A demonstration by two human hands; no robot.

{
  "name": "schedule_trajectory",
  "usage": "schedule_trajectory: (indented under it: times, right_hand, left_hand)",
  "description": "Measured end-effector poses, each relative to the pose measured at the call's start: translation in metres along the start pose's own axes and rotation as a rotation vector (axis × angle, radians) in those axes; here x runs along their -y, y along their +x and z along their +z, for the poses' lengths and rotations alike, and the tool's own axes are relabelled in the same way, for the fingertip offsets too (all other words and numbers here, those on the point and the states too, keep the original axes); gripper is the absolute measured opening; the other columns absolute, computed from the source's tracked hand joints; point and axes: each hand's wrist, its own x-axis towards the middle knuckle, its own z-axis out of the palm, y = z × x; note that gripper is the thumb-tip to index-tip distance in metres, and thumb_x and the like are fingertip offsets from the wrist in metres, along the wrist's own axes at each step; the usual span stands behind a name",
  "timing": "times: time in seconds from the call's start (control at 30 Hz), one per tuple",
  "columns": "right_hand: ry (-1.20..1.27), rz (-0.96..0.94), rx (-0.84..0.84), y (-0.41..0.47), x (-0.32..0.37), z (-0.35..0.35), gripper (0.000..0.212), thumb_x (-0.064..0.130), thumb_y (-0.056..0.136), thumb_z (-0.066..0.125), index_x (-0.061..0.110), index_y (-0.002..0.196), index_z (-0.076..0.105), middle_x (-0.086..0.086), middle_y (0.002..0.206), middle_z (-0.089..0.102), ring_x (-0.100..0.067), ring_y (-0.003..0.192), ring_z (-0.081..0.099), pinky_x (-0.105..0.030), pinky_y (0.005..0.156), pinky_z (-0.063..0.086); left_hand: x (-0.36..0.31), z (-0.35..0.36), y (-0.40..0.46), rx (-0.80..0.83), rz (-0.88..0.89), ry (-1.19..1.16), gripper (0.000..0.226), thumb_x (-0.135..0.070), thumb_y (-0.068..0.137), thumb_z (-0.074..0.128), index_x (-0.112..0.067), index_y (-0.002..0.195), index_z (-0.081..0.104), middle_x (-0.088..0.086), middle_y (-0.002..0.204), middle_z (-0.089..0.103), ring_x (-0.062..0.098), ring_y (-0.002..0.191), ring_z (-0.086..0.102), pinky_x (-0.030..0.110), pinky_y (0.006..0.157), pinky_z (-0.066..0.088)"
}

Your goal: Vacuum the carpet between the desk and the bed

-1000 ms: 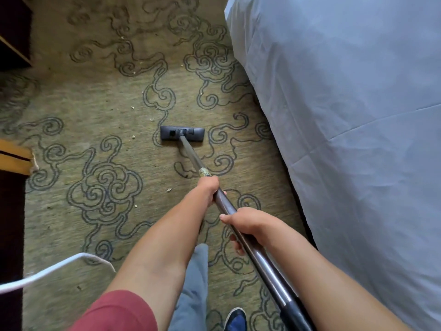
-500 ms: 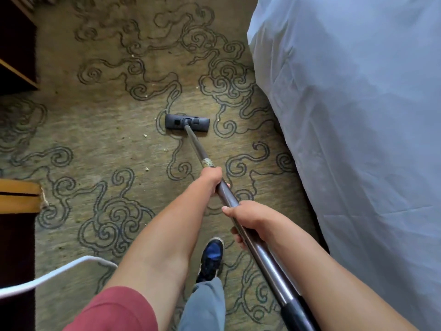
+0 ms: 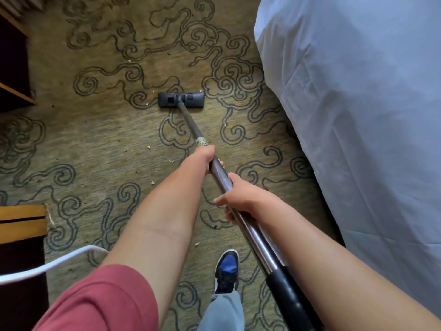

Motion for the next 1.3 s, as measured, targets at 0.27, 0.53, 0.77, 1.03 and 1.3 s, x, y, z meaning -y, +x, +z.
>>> schedule_trajectory:
  times: [0.27,0.53,0.77,1.03,1.3]
  right_hand:
    - [-0.537,-0.16,-0.165,-0.062,-0.062,-0.009,0.097,0.018,0.082,0.066,0.043,0.16,0.014,-0.013,0.125,0.066,-0.034,0.105,0.068,-0.037,0.09,0.056]
    - [-0.636,-0.171,-0.223,-0.158,-0.132,-0.038,0.077,0.017,0.084,0.062,0.034,0.151,0.027,-0.011,0.117,0.066,-0.035,0.1,0.064,-0.036,0.074,0.047]
    - [-0.709,-0.141,-0.283,-0.256,-0.238,-0.046,0.058,0.018,0.083,0.064,0.032,0.134,0.039,-0.004,0.101,0.061,-0.031,0.082,0.055,-0.033,0.063,0.042]
    - [-0.664,-0.046,-0.267,-0.324,-0.356,-0.039,0.069,0.03,0.087,0.06,0.036,0.148,0.028,-0.008,0.116,0.066,-0.034,0.101,0.066,-0.035,0.073,0.048]
    - [-0.493,-0.016,-0.206,-0.306,-0.388,-0.038,0.081,0.025,0.089,0.056,0.044,0.157,0.016,-0.008,0.123,0.066,-0.032,0.095,0.07,-0.038,0.081,0.059]
  left_hand:
    - [0.043,0.026,-0.002,-0.089,-0.08,-0.231,0.05,-0.043,0.095,0.063,-0.002,0.124,0.062,0.011,0.078,0.067,0.024,0.062,0.065,0.034,0.053,0.051]
    - [0.102,0.095,-0.072,-0.062,-0.128,-0.161,0.018,-0.017,0.094,0.063,-0.013,0.11,0.056,0.004,0.07,0.056,0.016,0.053,0.053,0.019,0.034,0.043]
    - [0.208,0.171,-0.165,-0.031,-0.099,-0.283,0.009,-0.001,0.092,0.048,-0.009,0.094,0.048,0.008,0.057,0.043,0.019,0.04,0.042,0.02,0.037,0.04]
    - [0.31,0.233,-0.243,-0.06,-0.057,-0.233,0.01,0.001,0.088,0.048,-0.004,0.096,0.048,0.01,0.056,0.046,0.019,0.043,0.043,0.022,0.04,0.04]
    - [0.331,0.251,-0.223,-0.027,0.007,-0.143,0.013,-0.002,0.095,0.042,-0.008,0.084,0.045,0.008,0.061,0.042,0.019,0.047,0.042,0.018,0.034,0.038]
